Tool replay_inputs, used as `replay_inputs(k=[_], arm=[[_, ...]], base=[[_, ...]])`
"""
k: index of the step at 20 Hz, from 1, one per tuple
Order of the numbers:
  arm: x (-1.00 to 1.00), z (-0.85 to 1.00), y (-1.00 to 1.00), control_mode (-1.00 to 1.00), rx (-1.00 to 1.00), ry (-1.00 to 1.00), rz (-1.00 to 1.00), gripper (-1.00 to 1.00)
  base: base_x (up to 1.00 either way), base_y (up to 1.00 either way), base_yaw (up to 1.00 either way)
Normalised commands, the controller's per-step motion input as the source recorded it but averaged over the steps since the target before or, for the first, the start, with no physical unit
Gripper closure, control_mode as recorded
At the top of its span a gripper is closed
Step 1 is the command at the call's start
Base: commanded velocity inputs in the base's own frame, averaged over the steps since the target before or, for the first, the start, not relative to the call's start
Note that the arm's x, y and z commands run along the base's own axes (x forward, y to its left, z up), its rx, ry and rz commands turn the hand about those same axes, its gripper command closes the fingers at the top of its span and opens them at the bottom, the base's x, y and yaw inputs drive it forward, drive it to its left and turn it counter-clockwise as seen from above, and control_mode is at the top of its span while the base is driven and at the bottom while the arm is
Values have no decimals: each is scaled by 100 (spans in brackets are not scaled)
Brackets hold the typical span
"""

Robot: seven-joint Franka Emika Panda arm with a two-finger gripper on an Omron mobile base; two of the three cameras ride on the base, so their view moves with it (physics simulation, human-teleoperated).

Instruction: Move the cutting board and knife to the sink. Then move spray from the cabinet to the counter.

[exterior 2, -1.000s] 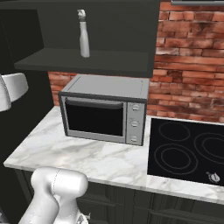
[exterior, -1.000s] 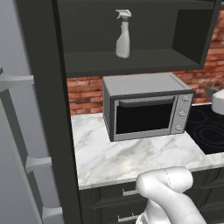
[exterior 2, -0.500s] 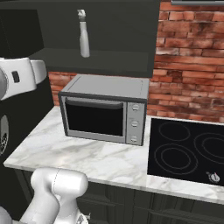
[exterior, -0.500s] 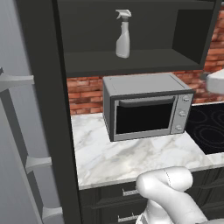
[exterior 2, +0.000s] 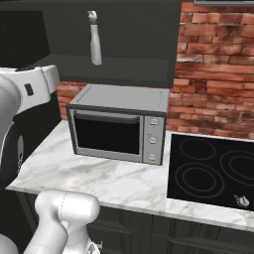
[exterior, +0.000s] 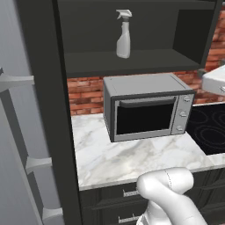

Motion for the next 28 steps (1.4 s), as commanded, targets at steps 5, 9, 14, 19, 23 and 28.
replay_inputs(k=[5, 9, 14, 19, 23, 28], arm=[[50, 5, 16, -100, 0, -1, 0, -100], [51, 1, 13, -100, 0, 0, 0, -100], [35, 0, 0, -100, 0, 0, 3, -100], [30, 0, -2, -100, 2, 0, 6, -100], [32, 0, -6, -100, 2, 0, 6, -100], [49, 0, -3, -100, 2, 0, 3, -100]], base=[[0, 0, 0], [0, 0, 0], [0, 0, 0], [0, 0, 0], [0, 0, 0], [0, 0, 0]])
